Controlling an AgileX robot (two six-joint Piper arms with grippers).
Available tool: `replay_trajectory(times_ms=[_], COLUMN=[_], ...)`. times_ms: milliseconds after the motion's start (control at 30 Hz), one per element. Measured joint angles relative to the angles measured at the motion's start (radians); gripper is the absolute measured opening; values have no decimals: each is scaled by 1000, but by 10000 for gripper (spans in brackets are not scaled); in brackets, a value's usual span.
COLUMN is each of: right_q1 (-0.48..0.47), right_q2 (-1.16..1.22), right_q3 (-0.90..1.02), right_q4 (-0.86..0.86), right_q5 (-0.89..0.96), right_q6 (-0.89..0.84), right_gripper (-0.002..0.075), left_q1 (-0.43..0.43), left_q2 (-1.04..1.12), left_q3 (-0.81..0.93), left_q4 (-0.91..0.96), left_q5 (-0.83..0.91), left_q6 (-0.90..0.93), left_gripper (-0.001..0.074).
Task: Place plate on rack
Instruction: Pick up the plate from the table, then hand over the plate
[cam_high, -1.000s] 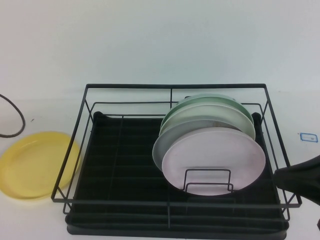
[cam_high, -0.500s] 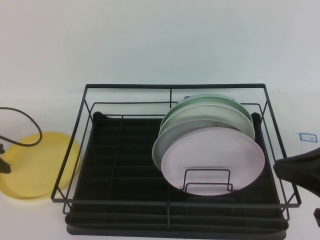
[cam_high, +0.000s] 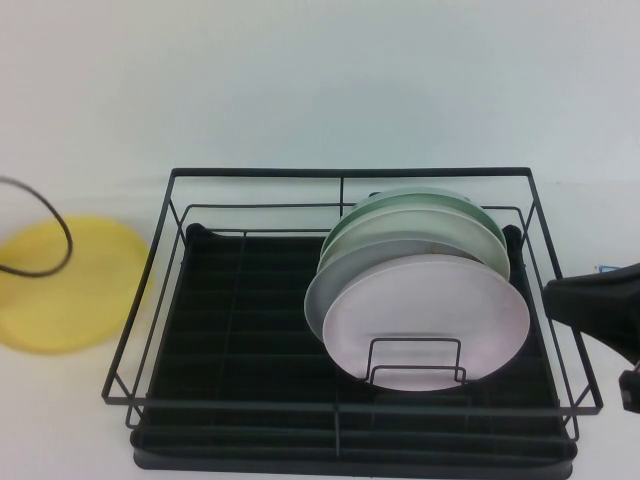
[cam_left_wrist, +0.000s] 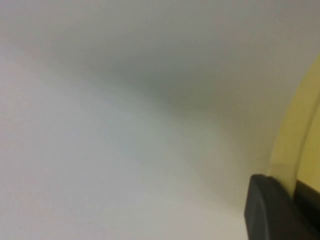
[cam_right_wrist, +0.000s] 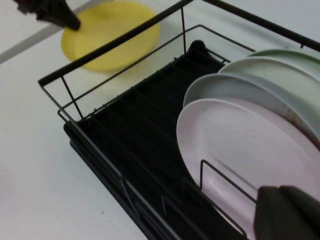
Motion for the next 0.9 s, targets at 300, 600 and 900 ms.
replay_trajectory(times_ms=[300,600,900], right_q1=[0,0,0], right_q2=[-2,-2,-2], right_q3=[-18,-21,-25], right_q4=[139,413,624], right_q5=[-14,85,283], right_q6=[-10,-78,-144], right_gripper=[12,29,263], left_q1=[-2,-351,-648], left_q2=[-411,-801,-836], left_q3=[0,50,89], left_q4=[-137,-205,-18], left_q5=[41,150,19], left_q6=[79,93,-68], left_gripper=[10,9,8])
